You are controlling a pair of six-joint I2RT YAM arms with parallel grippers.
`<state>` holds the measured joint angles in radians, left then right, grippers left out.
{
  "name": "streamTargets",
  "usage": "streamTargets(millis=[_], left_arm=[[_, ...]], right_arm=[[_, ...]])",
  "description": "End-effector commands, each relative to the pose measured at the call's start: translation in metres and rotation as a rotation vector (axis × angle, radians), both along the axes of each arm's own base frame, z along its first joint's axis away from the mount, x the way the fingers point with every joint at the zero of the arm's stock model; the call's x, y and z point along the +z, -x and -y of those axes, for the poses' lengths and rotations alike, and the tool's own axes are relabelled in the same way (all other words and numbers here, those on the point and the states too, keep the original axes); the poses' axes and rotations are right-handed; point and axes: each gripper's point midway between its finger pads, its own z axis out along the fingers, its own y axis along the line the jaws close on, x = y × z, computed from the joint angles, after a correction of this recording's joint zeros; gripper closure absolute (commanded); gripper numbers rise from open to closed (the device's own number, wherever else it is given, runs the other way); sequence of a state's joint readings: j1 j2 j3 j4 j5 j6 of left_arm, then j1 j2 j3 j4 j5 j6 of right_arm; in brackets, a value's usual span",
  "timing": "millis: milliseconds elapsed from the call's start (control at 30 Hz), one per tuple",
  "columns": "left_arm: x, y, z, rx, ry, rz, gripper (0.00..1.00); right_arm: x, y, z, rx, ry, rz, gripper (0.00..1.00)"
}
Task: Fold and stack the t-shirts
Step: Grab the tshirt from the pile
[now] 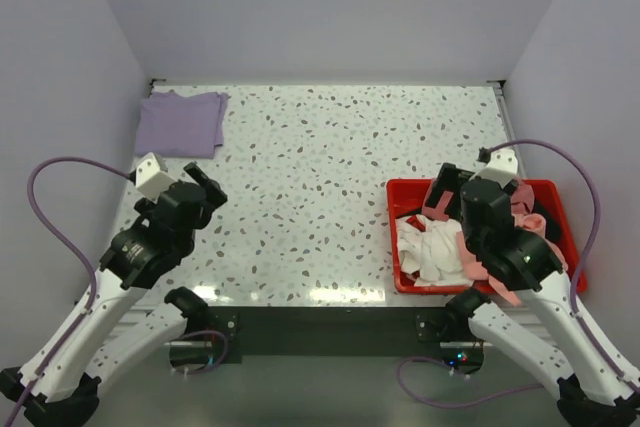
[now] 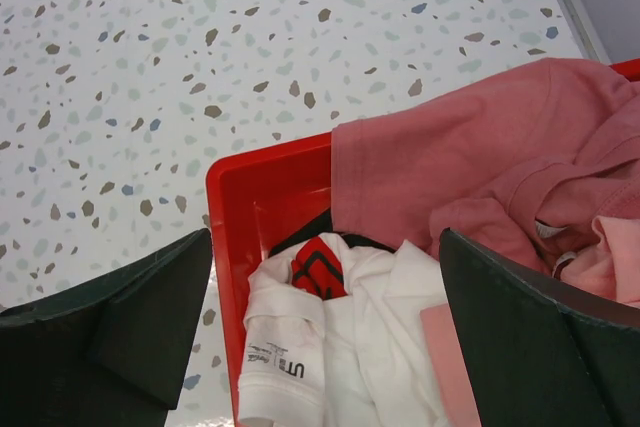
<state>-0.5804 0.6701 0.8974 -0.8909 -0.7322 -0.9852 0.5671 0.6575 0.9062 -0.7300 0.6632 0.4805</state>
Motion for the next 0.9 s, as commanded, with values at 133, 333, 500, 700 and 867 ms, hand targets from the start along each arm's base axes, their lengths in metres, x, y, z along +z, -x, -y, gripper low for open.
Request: streamTargets(millis=[133,333,500,700,867], left_arm=[[0.002,-0.018,0.012,-0.007,0.039,0.074,0.00],[-0.008,-0.027,0.023,-0.050,0.012,0.041,0.00],[-0.011,-0.030,0.026,-0.067,-0.008,0.025,0.00],[-0.009,-0.035,0.039,-0.140,-0.007,0.039,0.00],[-0.011,-0.038,0.047,-0.178,0.001,0.030,0.00]], right_arm=[[-0.001,-0.005,-0.001,-0.042,-0.021,-0.022,0.01],[-0.029,-0.001,0.053,-0.391,0.146,-0.195,0.01],[-0.042,0.004,0.108,-0.533,0.054,-0.304,0.01],[-0.059,0.012,0.155,-0.710,0.004,-0.430,0.01],[-0.081,0.019,0.172,-0.757,-0.116,-0.456,0.05]])
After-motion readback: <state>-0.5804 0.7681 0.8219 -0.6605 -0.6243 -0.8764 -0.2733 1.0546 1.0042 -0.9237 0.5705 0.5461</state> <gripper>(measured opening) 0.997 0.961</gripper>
